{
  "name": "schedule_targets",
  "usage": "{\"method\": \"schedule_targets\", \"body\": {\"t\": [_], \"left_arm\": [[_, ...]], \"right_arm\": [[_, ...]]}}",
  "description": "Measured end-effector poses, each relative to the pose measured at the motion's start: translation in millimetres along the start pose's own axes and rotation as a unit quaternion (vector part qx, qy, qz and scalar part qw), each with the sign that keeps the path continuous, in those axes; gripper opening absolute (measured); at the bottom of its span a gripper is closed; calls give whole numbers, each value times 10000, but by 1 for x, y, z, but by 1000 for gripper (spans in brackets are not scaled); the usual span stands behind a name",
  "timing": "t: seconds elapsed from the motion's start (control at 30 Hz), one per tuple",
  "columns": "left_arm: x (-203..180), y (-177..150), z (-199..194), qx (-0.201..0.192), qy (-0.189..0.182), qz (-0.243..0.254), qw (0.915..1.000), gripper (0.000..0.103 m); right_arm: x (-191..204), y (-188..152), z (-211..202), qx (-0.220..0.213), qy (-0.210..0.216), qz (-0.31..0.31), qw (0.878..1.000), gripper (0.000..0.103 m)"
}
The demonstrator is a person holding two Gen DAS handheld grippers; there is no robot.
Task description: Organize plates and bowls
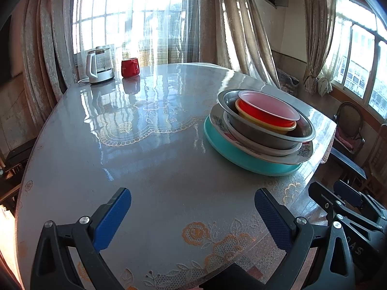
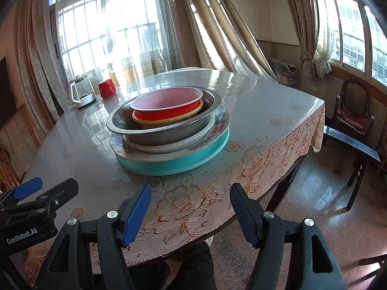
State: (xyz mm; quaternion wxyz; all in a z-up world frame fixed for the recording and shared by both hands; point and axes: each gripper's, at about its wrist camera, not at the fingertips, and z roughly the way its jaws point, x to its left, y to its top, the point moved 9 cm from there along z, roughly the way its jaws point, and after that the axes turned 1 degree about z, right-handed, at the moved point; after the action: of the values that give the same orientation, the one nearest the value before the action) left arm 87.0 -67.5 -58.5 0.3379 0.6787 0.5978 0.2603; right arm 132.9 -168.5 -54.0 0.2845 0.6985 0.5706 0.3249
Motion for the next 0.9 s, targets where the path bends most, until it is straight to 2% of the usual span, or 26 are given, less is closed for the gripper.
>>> {"method": "schedule_targets", "body": {"t": [0.43,0.9], "left_arm": [[-5,3,-6,-149,123,207,9996,103],[-8,1,-5,-125,132,260,9995,103]], "right_arm": [[-2,0,1,-3,-49,34,10000,68],[-4,0,2,14,-47,76,10000,68]]}}
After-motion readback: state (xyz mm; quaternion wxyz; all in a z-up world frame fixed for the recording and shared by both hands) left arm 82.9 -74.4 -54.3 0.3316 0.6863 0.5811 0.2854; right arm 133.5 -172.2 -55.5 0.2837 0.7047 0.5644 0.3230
